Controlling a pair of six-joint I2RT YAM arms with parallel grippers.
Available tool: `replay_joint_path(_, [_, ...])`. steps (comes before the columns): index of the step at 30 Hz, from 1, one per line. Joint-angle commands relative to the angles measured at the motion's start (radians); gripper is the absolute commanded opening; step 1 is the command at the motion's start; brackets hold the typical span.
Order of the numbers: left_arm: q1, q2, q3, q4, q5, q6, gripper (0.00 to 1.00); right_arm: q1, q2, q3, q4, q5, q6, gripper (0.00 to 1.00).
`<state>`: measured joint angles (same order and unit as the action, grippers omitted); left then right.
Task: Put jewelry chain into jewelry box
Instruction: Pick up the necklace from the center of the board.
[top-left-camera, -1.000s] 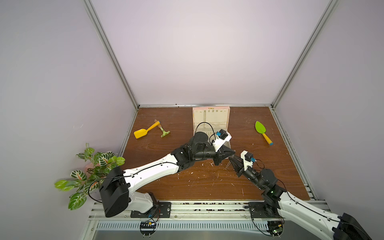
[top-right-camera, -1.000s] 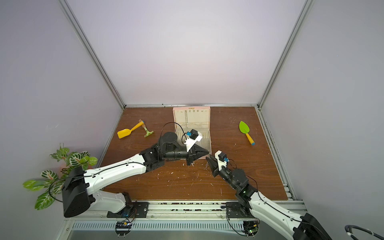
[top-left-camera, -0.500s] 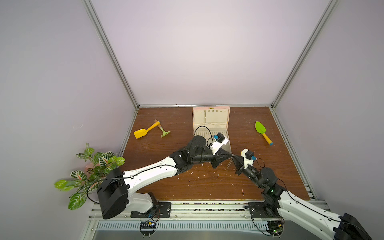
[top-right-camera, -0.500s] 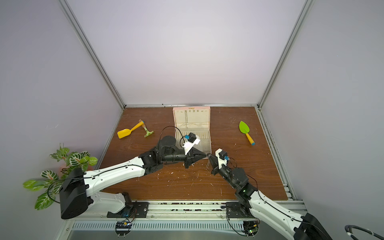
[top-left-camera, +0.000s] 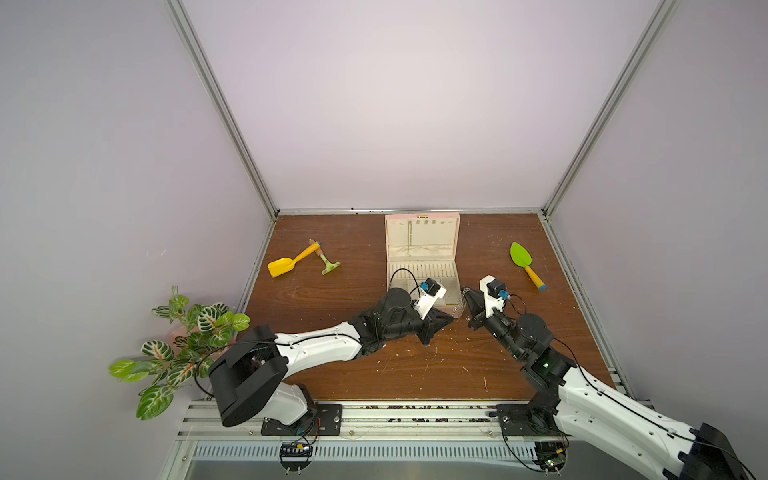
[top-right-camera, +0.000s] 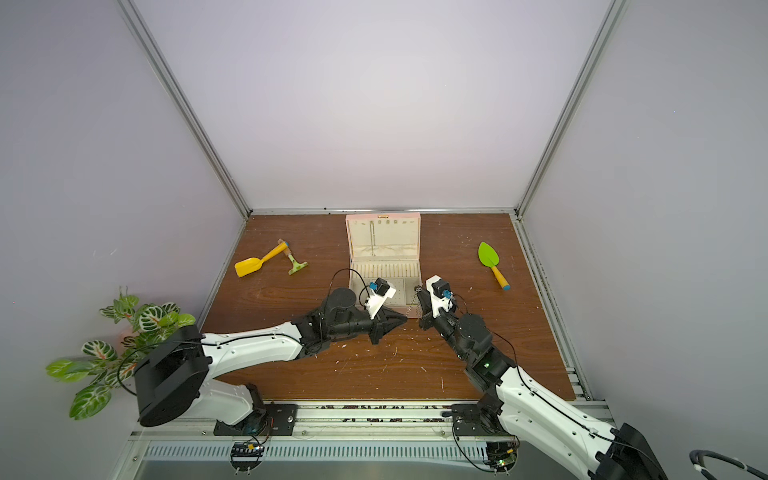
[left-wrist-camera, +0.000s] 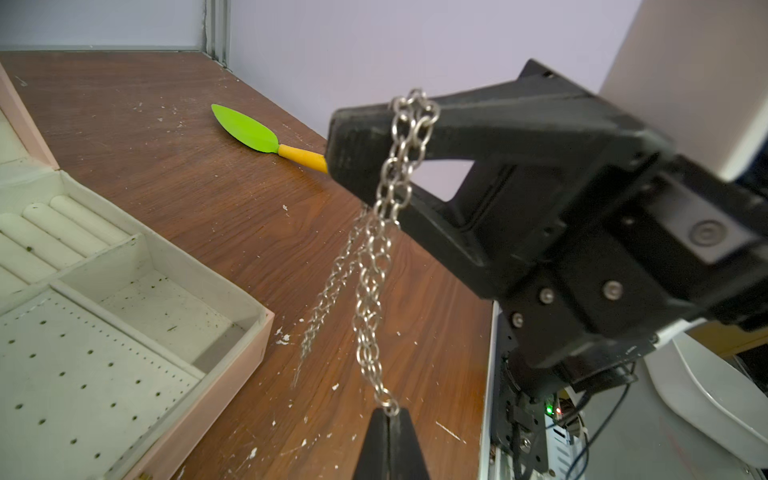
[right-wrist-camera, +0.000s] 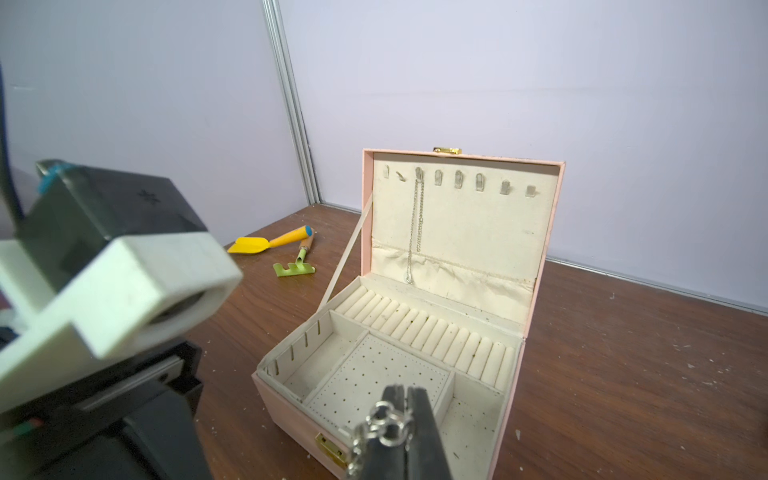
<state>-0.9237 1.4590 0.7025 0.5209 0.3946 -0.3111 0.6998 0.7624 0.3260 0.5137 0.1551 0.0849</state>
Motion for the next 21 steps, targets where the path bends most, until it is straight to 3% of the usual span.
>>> replay_joint_path(1, [0.024, 0.041, -0.005, 0.131, -0.032, -0.033, 0.13, -0.002, 0.033, 0.067, -0.089, 0.06, -0.031, 0.0])
replay_joint_path(4, [0.05, 0.072, -0.024, 0.18, -0.034, -0.053, 0.35, -0.002, 0.078, 0.115, -0.156, 0.085, -0.033, 0.0])
replay_joint_path(10, [0.076, 0.045, -0.055, 0.175, -0.027, -0.02, 0.63, -0.003, 0.172, 0.244, -0.32, 0.137, -0.057, 0.0])
replay_joint_path(15, [0.14, -0.047, -0.055, 0.106, -0.099, 0.023, 0.67, -0.008, 0.209, 0.33, -0.403, 0.187, -0.092, 0.0])
replay_joint_path(21, [0.281, -0.056, 0.058, 0.039, -0.13, 0.031, 0.63, -0.046, 0.268, 0.432, -0.448, 0.182, -0.127, 0.0])
